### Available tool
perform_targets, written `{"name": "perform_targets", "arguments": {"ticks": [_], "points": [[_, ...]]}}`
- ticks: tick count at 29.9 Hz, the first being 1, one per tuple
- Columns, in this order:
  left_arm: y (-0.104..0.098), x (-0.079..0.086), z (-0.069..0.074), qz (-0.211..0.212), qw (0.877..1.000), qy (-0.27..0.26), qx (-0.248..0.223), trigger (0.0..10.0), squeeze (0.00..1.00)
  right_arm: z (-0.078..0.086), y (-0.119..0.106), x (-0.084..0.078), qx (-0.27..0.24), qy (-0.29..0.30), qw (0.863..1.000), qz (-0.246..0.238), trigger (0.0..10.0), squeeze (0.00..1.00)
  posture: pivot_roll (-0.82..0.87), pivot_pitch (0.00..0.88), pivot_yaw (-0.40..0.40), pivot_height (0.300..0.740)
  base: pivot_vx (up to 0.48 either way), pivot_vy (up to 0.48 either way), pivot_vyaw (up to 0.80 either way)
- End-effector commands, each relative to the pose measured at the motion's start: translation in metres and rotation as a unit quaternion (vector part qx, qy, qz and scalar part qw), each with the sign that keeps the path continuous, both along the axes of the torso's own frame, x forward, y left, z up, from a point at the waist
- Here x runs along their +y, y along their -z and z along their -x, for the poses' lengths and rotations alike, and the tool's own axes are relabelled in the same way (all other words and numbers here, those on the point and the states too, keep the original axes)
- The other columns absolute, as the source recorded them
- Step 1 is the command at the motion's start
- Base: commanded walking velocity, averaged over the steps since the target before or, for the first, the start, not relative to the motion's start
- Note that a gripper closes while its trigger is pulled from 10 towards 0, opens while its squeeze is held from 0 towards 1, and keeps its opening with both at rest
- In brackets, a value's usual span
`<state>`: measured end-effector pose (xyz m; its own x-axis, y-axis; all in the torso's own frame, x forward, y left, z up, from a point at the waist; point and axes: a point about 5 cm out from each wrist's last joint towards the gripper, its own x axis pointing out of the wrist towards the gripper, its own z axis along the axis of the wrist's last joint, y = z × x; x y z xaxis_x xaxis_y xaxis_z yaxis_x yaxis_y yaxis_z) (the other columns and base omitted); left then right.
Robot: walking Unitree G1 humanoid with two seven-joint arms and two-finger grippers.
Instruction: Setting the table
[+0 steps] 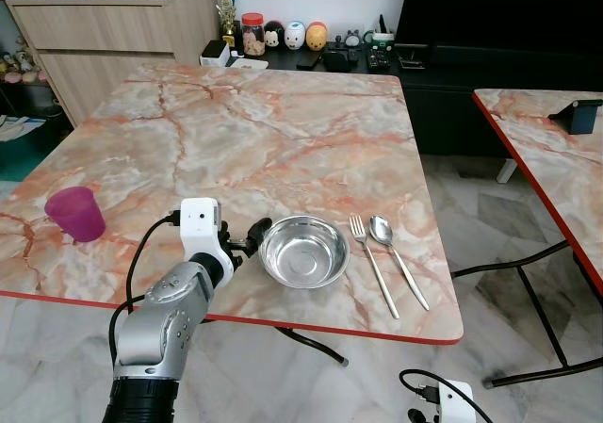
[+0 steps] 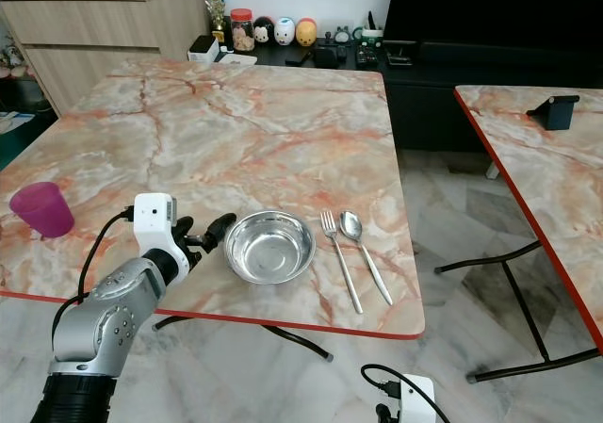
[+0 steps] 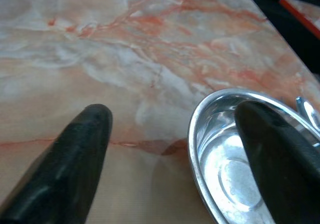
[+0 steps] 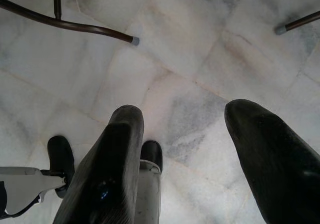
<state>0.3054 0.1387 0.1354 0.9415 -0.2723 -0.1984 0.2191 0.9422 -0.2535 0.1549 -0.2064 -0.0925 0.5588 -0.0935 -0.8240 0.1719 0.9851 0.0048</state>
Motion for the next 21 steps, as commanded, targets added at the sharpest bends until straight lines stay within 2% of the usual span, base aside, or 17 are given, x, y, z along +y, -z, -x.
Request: {"name": "perform_targets", "arguments": {"ticks": [1, 3, 4, 12, 16, 21], "points": [[0.000, -0.004, -0.003, -0.006, 1.000, -0.002, 0.011, 10.0, 1.00, 0.002, 0.001, 0.001, 0.002, 0.009, 1.000, -0.004, 10.0, 0.00, 0.13, 0.000, -0.006, 0.740, 0.000, 0.000, 0.00], [0.000, -0.004, -0.004, -0.012, 1.000, -0.004, 0.012, 10.0, 1.00, 0.002, 0.001, 0.001, 0.002, 0.010, 1.000, -0.004, 10.0, 0.00, 0.13, 0.000, -0.004, 0.740, 0.000, 0.000, 0.00], [0.001, -0.004, -0.005, -0.014, 1.000, -0.004, 0.014, 10.0, 0.00, 0.002, 0.001, 0.001, 0.002, 0.011, 1.000, -0.004, 10.0, 0.00, 0.13, 0.000, -0.003, 0.740, 0.000, 0.000, 0.00], [0.005, -0.009, -0.011, -0.027, 1.000, -0.001, 0.015, 10.0, 0.00, 0.003, 0.002, 0.003, 0.002, 0.011, 1.000, -0.004, 10.0, 0.00, 0.12, 0.000, 0.005, 0.740, 0.000, 0.000, 0.00], [0.006, -0.019, -0.013, -0.030, 0.999, 0.009, 0.010, 10.0, 0.00, 0.004, 0.002, 0.003, 0.003, 0.011, 1.000, -0.003, 10.0, 0.00, 0.11, 0.000, 0.002, 0.740, 0.000, 0.000, 0.00], [0.008, -0.022, -0.013, -0.038, 0.999, 0.018, 0.006, 10.0, 0.00, 0.005, 0.002, 0.002, 0.004, 0.009, 1.000, -0.003, 10.0, 0.00, 0.11, 0.000, -0.001, 0.740, 0.000, 0.000, 0.00]]}}
